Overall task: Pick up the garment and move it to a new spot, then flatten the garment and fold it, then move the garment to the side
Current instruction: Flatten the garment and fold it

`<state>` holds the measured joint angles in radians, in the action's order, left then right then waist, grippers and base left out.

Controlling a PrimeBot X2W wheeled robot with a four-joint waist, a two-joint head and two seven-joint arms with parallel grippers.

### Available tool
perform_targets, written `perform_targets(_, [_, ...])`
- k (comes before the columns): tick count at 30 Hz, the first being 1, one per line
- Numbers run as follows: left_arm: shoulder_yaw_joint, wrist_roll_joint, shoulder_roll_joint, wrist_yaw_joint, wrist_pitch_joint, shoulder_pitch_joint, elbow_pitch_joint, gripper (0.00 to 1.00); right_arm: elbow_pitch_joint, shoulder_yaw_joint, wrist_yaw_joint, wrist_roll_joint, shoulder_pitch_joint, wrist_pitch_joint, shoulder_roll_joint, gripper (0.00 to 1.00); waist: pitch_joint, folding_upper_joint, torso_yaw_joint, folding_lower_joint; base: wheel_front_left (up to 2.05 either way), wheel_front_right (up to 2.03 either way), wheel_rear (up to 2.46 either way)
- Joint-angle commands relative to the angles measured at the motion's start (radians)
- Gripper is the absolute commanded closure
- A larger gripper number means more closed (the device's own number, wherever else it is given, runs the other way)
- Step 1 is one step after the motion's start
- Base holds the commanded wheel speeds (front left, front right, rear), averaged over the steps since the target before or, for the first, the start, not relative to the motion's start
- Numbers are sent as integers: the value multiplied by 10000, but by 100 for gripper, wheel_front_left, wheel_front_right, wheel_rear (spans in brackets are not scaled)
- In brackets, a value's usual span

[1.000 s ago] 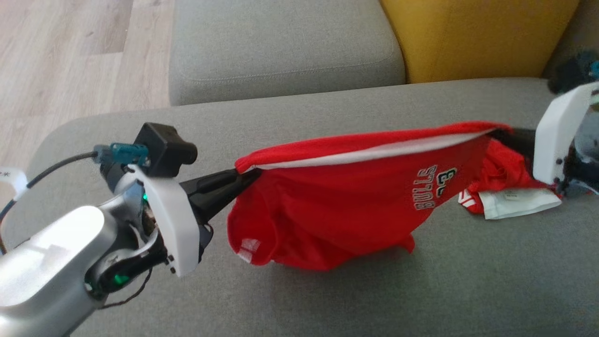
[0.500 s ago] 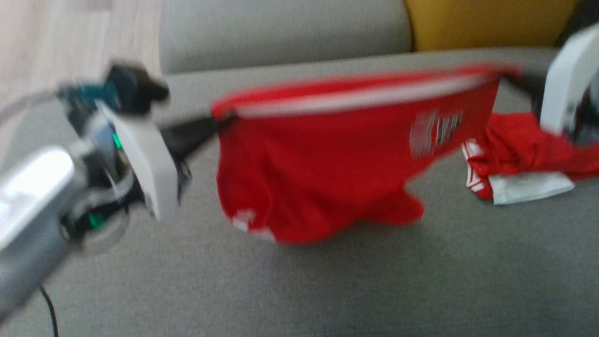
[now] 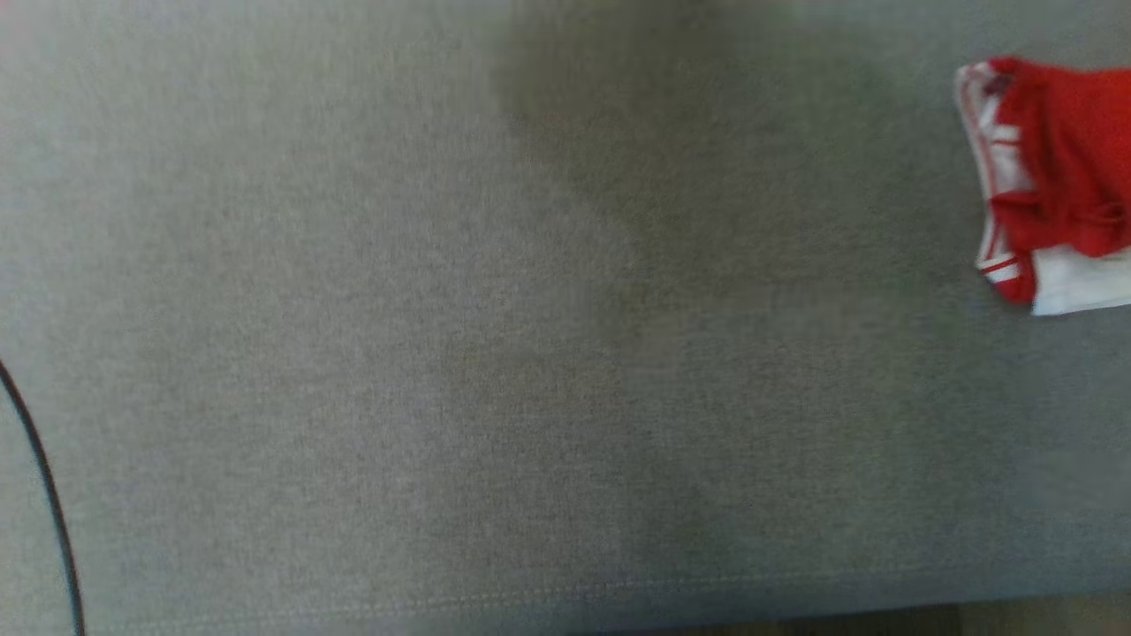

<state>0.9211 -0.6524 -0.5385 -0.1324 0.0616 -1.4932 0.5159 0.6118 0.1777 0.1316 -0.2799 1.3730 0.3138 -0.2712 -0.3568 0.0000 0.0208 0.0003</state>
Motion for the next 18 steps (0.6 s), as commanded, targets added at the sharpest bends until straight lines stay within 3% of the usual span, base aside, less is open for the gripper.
perform_targets(1, [-387, 240, -209, 20, 506, -552, 435, 100, 219, -189, -9, 261, 360, -697, 334, 100, -704, 0, -192, -3, 0, 0, 0])
perform_targets(4, [3, 700, 205, 19, 1410, -536, 1353, 100, 1291, -52, -9, 512, 357, -1771, 798, 100, -943, 0, -323, -3, 0, 0, 0])
perform_targets(8, [693, 771, 624, 19, 1846, 191, 2137, 100, 2565, 399, -9, 524, -123, -2539, 1090, 100, -1080, 0, -485, -3, 0, 0, 0])
perform_targets(18, [2657, 285, 1020, 18, 1997, 3057, 2267, 100, 4594, 2829, -9, -22, -2209, -2745, 986, 100, -566, 0, -711, -3, 0, 0, 0])
